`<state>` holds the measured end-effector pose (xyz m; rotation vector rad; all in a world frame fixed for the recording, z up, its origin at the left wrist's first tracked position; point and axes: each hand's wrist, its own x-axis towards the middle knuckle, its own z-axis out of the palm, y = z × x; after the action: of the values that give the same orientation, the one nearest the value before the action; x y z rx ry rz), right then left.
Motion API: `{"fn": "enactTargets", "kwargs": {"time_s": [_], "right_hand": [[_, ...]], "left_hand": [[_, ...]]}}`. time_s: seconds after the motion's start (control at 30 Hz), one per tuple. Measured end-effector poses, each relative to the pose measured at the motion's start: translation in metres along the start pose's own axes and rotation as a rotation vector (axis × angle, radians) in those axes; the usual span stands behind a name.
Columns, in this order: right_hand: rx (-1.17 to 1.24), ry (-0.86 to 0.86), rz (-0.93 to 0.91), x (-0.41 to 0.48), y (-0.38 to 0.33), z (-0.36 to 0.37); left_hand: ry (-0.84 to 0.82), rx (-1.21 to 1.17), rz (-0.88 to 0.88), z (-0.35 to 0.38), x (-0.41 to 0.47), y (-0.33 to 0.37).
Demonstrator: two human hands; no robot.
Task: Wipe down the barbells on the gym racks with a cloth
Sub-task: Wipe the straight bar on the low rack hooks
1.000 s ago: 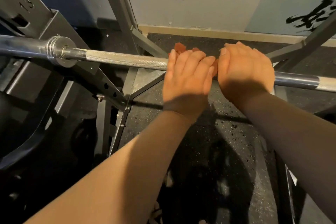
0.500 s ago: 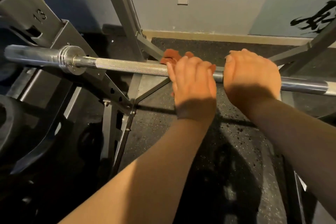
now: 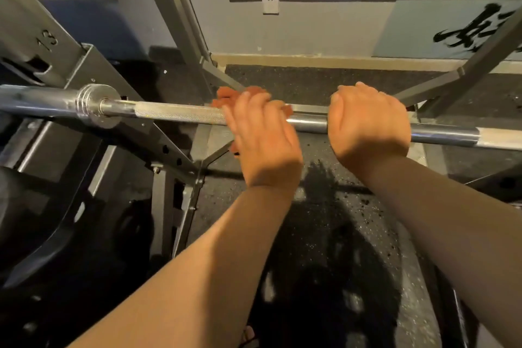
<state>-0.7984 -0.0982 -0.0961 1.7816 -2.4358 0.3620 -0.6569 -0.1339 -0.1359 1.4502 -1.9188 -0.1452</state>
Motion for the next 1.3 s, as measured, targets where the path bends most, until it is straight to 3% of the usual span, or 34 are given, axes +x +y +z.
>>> {"fn": "enactTargets", "kwargs": {"time_s": [0.1,0.23,0.37,0.47,0.6,0.73,0.93,1.07,1.2,1.3], "right_hand": [[-0.045,0.006,-0.003,0.000,-0.002,0.001],[-0.029,0.078,-0.018,-0.003,-0.001,0.003],[-0.102,-0.066,-0.055,0.001,0.003,0.003],[-0.073,-0.037,-0.071,-0.001,0.006,0.003],[-0.132,0.013,-0.066,0.000,0.004,0.002],[-0.129,0.000,-0.045,0.001,0.005,0.004],[-0.158,-0.006,-0.057,0.004,0.005,0.005],[-0.143,-0.062,-0.043,0.005,0.006,0.005],[-0.022,-0.083,-0.044,0.007,-0.002,-0.001],[0.037,-0.029,-0.224,0.008,-0.041,0.004]], "left_hand": [[-0.010,0.018,0.202,0.010,-0.020,0.020],[-0.099,0.123,0.365,-0.017,-0.009,-0.010],[-0.027,0.104,0.177,-0.034,0.010,-0.035],[0.014,0.021,0.061,-0.019,0.004,-0.012],[-0.032,-0.039,0.230,-0.003,-0.006,0.012],[-0.121,-0.058,0.330,-0.022,0.000,-0.010],[0.005,0.044,0.045,-0.049,0.022,-0.073],[0.047,0.077,-0.150,-0.033,0.026,-0.053],[-0.002,0.213,-0.145,-0.033,0.035,-0.051],[-0.006,0.196,-0.105,-0.037,0.036,-0.056]]}}
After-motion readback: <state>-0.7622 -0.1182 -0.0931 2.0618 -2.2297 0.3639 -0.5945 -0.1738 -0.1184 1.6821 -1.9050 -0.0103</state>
